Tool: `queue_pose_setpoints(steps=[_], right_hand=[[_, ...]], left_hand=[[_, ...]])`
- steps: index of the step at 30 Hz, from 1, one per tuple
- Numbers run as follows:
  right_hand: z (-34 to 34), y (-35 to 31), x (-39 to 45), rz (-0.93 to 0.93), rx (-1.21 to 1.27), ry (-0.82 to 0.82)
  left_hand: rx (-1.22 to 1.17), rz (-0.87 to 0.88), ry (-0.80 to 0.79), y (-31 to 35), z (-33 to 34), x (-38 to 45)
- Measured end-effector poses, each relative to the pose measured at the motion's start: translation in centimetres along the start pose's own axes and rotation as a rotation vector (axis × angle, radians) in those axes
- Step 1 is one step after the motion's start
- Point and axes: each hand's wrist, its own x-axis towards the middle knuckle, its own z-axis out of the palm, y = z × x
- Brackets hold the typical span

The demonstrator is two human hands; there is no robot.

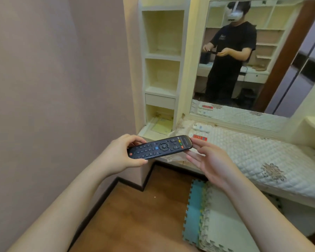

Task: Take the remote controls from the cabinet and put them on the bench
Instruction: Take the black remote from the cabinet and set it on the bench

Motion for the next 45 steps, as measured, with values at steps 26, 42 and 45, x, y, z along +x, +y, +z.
queue_pose_setpoints(steps=[26,42,45], right_hand=[[-23.3,-3.5,14.9,0.054,0.176,0.360],[-26.1,-2.6,23.0,0.153,0.157,0.488],[-25.6,-2.4,25.8,0.161,0.152,0.560]], left_hand=[[0.127,0.140,-0.380,7.8,20.1,27.2],[0.015,0.156,-0.553,3.6,26.3,38.1],[-0.143,0.102,-0.595,1.7,27.0,41.4]])
